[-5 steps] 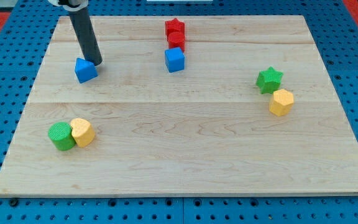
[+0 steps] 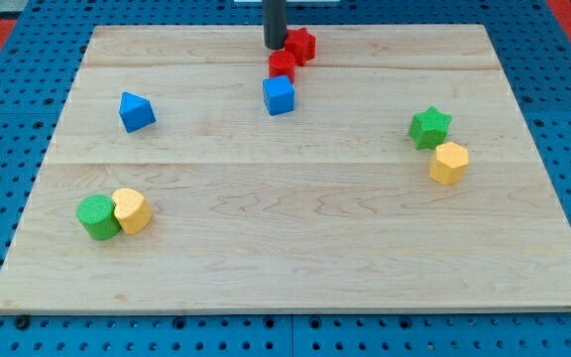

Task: Move the red blocks to the right of the traingle

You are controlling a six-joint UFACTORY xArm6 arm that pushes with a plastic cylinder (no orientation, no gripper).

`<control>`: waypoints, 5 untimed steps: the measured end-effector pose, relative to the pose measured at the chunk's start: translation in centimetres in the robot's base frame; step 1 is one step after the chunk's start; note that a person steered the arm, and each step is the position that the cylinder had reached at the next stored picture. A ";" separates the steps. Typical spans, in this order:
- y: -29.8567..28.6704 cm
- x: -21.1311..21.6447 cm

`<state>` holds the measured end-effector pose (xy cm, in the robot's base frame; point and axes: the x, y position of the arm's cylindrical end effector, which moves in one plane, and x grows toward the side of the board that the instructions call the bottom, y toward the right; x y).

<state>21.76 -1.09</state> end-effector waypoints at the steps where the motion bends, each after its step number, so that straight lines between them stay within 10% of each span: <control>1: -0.1 -0.3; 5: 9.7 -2.6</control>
<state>19.15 8.59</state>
